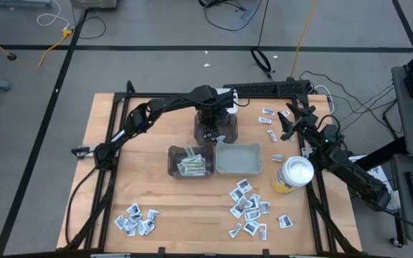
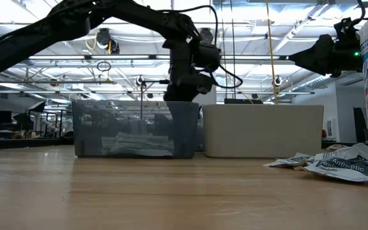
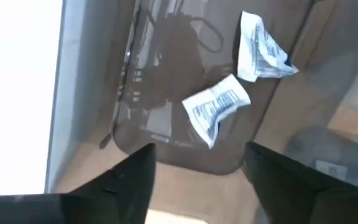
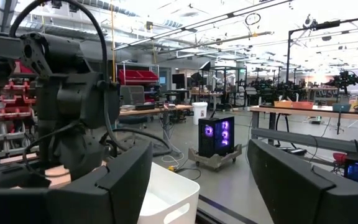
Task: Pick & Place First Aid Supplies
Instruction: Put the white alcohol pad into the top black bin
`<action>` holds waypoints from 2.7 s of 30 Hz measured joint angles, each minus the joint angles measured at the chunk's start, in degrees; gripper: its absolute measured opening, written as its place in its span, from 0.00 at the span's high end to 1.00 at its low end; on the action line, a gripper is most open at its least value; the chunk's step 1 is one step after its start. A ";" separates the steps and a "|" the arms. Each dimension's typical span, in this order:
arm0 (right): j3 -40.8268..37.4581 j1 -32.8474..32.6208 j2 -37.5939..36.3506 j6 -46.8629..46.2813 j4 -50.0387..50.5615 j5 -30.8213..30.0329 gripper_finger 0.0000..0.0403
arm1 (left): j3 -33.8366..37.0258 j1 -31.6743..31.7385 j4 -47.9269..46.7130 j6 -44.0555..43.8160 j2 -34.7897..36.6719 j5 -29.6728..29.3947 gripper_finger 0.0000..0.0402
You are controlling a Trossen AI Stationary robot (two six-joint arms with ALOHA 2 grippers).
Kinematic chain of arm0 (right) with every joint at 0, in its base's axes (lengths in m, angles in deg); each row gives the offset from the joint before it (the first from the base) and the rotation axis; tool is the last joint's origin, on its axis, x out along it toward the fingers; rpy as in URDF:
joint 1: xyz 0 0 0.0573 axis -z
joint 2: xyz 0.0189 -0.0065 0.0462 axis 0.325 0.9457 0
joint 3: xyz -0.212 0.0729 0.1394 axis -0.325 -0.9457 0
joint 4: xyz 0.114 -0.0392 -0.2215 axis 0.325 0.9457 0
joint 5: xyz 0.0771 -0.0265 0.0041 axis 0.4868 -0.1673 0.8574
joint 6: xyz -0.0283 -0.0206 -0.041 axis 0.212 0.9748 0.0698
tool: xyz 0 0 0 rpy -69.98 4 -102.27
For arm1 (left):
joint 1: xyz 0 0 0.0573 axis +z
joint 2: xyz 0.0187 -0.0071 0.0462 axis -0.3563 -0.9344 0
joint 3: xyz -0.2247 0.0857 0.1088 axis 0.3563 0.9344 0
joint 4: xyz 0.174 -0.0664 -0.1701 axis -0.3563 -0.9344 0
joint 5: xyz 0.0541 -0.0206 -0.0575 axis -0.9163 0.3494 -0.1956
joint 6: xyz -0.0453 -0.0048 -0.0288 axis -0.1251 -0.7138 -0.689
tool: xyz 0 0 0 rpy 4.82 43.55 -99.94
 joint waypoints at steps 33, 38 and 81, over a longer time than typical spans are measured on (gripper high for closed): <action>0.01 0.01 0.01 0.00 0.02 0.01 0.35 | 35.25 -8.69 9.24 -30.92 34.75 0.05 0.23; -0.01 -0.01 0.01 0.00 0.02 -0.01 0.35 | 46.80 -14.31 11.70 -38.66 43.35 0.06 0.23; -0.01 -0.01 0.00 0.00 0.04 0.01 0.35 | 82.49 -63.36 29.48 -98.38 62.60 7.14 0.31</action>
